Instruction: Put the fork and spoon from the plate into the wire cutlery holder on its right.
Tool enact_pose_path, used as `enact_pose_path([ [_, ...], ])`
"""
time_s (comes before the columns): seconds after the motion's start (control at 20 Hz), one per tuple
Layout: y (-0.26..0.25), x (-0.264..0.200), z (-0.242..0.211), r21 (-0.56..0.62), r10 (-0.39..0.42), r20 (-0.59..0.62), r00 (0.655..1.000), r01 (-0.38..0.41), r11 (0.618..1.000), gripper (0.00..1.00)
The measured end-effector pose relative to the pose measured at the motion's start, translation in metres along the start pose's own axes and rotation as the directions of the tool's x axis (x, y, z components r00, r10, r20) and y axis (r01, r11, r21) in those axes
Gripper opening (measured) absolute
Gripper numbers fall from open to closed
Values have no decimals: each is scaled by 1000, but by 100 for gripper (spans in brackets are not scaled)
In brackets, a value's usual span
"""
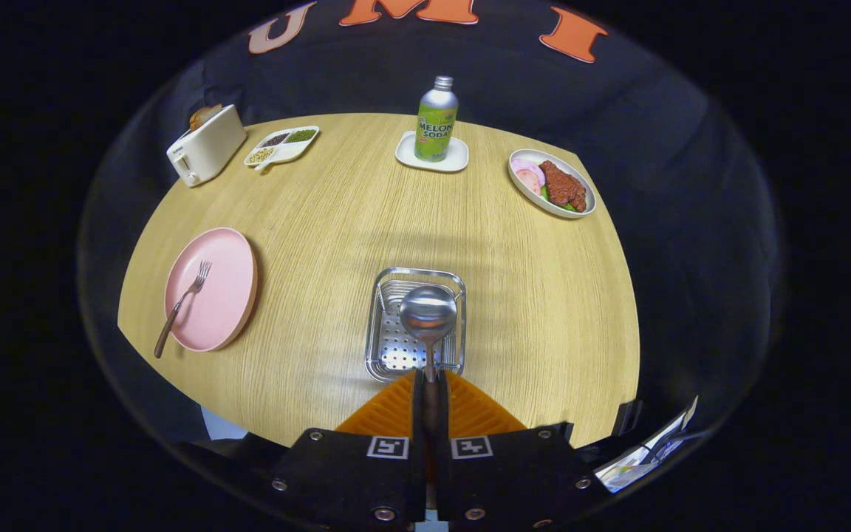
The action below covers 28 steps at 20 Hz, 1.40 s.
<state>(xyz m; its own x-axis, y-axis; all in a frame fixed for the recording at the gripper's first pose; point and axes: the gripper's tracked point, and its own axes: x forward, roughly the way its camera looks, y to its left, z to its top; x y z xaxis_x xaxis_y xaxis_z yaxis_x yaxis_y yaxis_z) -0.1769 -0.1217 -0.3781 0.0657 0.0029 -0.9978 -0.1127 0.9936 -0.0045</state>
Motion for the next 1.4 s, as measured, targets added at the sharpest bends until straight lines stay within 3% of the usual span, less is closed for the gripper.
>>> enact_pose_path([
  [0.2, -1, 4, 8, -36, 4, -27, 1000, -5, 999, 7],
  [0.45, 1, 13, 24, -31, 4, 29, 1000, -3, 1000, 9],
  [0.65, 11, 7, 50, 44, 35, 155, 987, -43, 998, 9],
  [0.75, 15, -6, 72, 70, 38, 279, 959, -60, 996, 9],
  [0.85, 19, -27, 97, 90, 30, 419, 907, -75, 993, 9],
  [1.0, 29, -70, 130, 86, 8, 605, 796, -76, 993, 9],
  [1.1, 37, -106, 154, 85, -22, 730, 683, -59, 995, 10],
  [1.2, 49, -135, 164, 86, -32, 800, 599, -62, 994, 9],
  [1.4, 77, -174, 180, 95, -29, 869, 494, -110, 989, 16],
])
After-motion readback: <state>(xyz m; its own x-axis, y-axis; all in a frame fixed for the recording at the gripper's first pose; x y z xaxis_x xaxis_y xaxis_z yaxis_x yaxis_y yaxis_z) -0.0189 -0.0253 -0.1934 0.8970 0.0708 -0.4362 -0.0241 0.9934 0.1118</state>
